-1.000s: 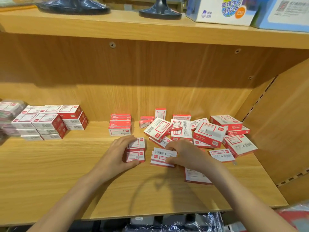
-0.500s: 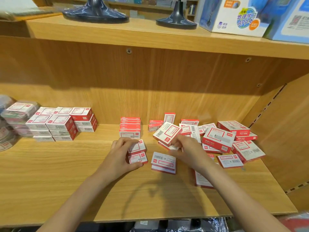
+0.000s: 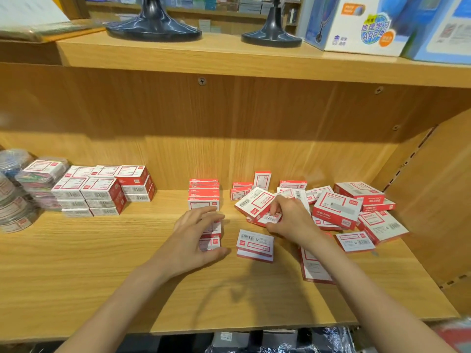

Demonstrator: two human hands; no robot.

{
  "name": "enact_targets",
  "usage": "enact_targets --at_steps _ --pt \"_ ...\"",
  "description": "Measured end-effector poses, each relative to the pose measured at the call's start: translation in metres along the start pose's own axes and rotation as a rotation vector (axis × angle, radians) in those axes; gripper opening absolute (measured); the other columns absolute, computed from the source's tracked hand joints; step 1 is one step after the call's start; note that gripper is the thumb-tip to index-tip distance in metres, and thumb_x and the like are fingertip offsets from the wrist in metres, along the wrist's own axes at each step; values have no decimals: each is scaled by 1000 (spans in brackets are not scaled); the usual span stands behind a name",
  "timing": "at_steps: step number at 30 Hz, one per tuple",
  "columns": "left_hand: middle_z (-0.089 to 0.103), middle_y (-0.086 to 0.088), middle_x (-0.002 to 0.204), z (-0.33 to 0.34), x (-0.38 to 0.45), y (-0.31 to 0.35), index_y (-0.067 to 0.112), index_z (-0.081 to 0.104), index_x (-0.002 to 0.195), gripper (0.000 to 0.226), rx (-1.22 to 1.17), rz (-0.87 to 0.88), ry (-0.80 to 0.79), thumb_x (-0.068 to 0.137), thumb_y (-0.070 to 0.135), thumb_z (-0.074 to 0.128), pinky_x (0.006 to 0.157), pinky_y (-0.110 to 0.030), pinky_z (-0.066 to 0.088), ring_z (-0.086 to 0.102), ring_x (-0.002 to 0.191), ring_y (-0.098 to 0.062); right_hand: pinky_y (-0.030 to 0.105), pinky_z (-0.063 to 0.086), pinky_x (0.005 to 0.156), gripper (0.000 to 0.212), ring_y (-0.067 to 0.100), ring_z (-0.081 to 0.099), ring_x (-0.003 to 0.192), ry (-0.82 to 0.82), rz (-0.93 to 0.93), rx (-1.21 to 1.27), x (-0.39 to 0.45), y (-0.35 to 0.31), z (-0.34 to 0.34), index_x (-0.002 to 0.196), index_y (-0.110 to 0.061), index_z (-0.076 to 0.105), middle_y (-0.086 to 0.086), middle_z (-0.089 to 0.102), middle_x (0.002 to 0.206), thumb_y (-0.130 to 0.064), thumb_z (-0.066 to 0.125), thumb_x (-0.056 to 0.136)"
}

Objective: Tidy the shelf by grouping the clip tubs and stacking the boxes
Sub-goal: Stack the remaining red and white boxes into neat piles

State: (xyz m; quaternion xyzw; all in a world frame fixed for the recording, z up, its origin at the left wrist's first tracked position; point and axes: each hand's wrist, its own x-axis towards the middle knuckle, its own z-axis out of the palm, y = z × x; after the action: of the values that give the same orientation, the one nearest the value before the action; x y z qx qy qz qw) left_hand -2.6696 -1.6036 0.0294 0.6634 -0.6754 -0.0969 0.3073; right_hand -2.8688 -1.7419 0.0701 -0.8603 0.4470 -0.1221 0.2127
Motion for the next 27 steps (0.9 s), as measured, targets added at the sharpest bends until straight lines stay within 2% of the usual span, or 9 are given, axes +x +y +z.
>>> enact_targets --at_steps 3,6,8,12,15,17,21,25,27 --pt "44 12 132 7 12 17 30 46 130 71 29 78 -88 71 68 50 106 -34 24 33 123 -7 27 32 57 28 15 49 79 -4 54 19 -3 -6 -36 71 -23 45 -7 52 75 -20 73 68" --pt "49 9 127 17 20 27 29 43 133 72 102 101 -174 71 65 54 111 -39 16 37 122 -9 15 36 52 23 2 46 63 -70 9 135 -21 -8 -60 77 -19 53 -15 49 73 -18 75 70" --pt "47 10 129 24 22 30 29 32 139 76 125 53 -212 74 54 63 114 -34 5 34 125 -10 11 39 56 24 -2 48 66 -127 -24 261 -32 -8 -52 81 -19 55 -17 51 79 -15 76 71" --pt "46 12 130 25 22 30 27 14 143 86 108 8 -233 77 42 67 115 -32 -1 32 128 -7 9 36 60 27 0 46 76 -212 -77 157 -44 -1 -9 90 -23 53 -24 46 84 -22 75 75" --pt "52 8 121 24 25 32 23 20 141 81 48 23 -250 77 34 69 117 -32 5 40 121 -8 11 41 66 24 4 54 88 -219 12 316 -41 5 -11 101 -25 56 -15 57 96 -27 69 81" --pt "53 6 120 27 24 34 23 24 139 77 8 9 -258 77 30 69 114 -33 18 41 115 -8 19 42 76 28 11 55 98 -276 -15 228 -38 6 -15 111 -20 60 -8 61 107 -30 64 85" --pt "49 0 124 32 16 27 22 29 139 74 11 72 -193 77 30 69 102 -36 35 40 119 -18 15 41 76 30 8 53 99 -416 -125 76 -40 -5 -10 118 -19 60 -1 62 119 -26 58 90" --pt "53 1 122 28 8 22 22 36 133 65 136 267 -38 77 46 57 109 -38 21 40 118 -12 19 35 77 45 9 44 101 -408 -236 62 -41 -11 -4 129 -21 50 2 50 116 -23 62 86" --pt "48 5 129 18 5 17 26 39 132 66 174 218 -17 78 61 52 112 -38 13 36 123 -11 17 32 88 50 14 41 115 -341 -254 46 -39 -11 1 132 -22 47 2 42 124 -20 63 84"
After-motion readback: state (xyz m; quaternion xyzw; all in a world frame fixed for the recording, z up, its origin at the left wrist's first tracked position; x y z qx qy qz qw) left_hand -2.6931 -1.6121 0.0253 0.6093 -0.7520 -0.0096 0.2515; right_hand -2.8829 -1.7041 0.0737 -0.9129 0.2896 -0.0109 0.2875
